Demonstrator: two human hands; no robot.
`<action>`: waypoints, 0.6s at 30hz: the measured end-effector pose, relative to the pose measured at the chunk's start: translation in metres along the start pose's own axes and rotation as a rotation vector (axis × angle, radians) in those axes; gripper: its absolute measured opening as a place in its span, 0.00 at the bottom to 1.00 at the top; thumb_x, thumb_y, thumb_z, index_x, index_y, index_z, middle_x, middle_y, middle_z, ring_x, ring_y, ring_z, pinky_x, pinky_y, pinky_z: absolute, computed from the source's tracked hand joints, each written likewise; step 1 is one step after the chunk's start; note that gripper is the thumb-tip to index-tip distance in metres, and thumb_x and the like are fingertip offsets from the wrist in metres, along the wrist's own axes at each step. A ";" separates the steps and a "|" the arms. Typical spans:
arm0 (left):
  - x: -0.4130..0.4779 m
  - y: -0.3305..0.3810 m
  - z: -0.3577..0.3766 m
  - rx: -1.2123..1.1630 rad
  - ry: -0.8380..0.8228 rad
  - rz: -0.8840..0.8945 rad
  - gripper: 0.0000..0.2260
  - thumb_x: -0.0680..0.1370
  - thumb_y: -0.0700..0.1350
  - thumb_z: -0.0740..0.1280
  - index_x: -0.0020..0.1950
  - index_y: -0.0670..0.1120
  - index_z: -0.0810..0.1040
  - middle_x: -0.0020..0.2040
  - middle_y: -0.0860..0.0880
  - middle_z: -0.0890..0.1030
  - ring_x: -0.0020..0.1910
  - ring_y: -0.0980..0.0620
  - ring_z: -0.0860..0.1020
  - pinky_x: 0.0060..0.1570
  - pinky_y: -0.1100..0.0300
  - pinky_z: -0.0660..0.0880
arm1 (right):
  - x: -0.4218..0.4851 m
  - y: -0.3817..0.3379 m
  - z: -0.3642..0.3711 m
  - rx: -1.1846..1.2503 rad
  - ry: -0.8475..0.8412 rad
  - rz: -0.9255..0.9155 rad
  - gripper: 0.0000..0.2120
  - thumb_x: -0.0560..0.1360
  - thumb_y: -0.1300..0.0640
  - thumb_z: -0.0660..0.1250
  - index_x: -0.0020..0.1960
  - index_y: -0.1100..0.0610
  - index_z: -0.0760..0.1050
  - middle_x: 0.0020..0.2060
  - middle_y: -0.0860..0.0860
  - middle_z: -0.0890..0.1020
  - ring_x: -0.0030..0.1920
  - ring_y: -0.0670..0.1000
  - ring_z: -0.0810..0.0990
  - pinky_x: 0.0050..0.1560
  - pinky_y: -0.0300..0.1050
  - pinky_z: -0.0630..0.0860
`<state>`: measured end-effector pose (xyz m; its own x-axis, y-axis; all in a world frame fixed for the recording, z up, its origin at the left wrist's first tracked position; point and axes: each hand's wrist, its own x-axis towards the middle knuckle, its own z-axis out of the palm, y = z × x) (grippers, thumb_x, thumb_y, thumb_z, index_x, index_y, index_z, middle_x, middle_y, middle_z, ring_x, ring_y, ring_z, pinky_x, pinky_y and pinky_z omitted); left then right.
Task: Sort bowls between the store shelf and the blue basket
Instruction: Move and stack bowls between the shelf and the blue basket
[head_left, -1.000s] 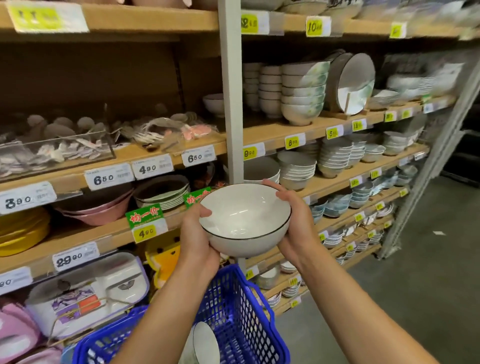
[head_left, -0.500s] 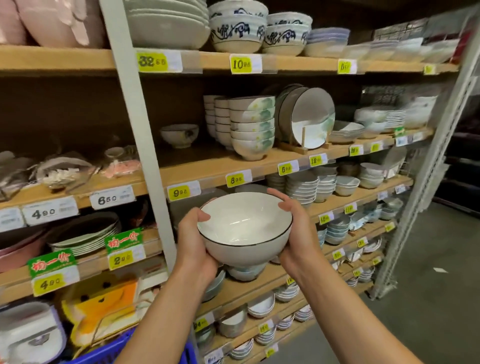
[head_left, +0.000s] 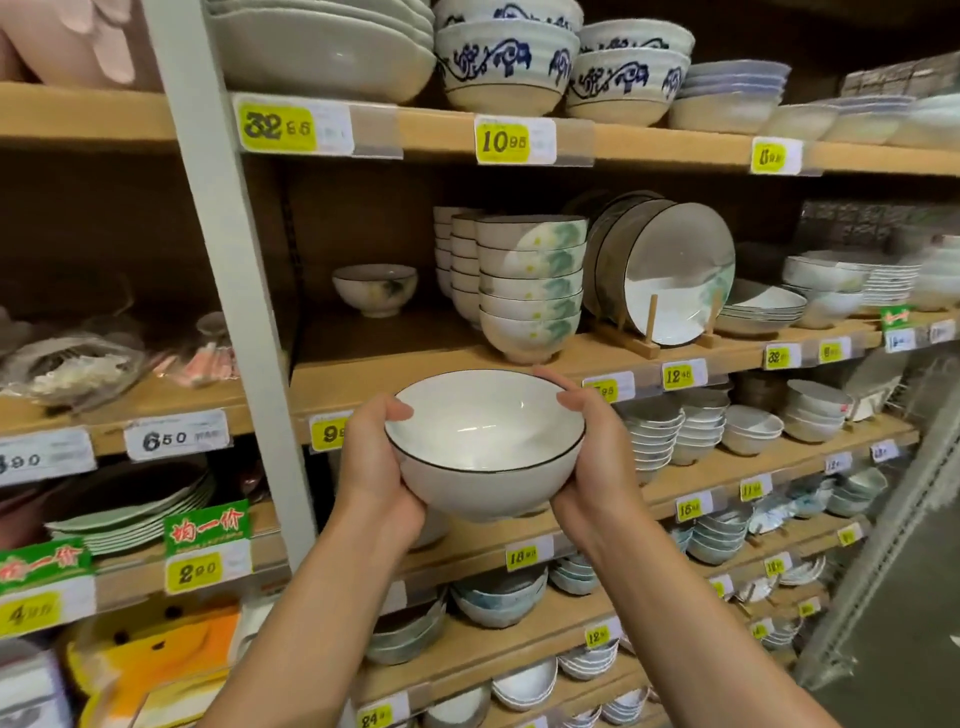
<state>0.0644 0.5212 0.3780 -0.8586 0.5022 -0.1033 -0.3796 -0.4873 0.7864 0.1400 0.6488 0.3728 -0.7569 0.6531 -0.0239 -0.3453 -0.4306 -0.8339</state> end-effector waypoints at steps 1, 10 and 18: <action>0.008 0.004 -0.001 -0.001 0.003 0.005 0.11 0.71 0.44 0.58 0.45 0.47 0.80 0.36 0.46 0.85 0.33 0.46 0.83 0.32 0.55 0.80 | 0.009 0.000 0.005 -0.005 -0.010 -0.004 0.17 0.76 0.58 0.57 0.58 0.53 0.80 0.52 0.54 0.85 0.51 0.57 0.83 0.40 0.47 0.80; 0.078 0.040 -0.003 -0.011 0.178 0.167 0.13 0.71 0.47 0.61 0.53 0.53 0.79 0.50 0.46 0.82 0.50 0.41 0.79 0.44 0.39 0.79 | 0.090 0.012 0.060 -0.212 -0.047 -0.140 0.16 0.76 0.56 0.59 0.61 0.51 0.77 0.63 0.53 0.78 0.64 0.56 0.75 0.67 0.60 0.71; 0.122 0.044 -0.004 -0.013 0.253 0.216 0.16 0.72 0.46 0.60 0.58 0.49 0.79 0.51 0.44 0.82 0.50 0.41 0.80 0.36 0.53 0.81 | 0.123 0.038 0.072 -0.212 -0.102 -0.144 0.23 0.74 0.56 0.63 0.67 0.42 0.68 0.59 0.44 0.75 0.58 0.49 0.76 0.57 0.52 0.78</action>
<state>-0.0589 0.5577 0.3976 -0.9774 0.1940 -0.0839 -0.1823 -0.5730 0.7990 -0.0063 0.6677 0.3780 -0.7639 0.6276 0.1501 -0.3380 -0.1911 -0.9215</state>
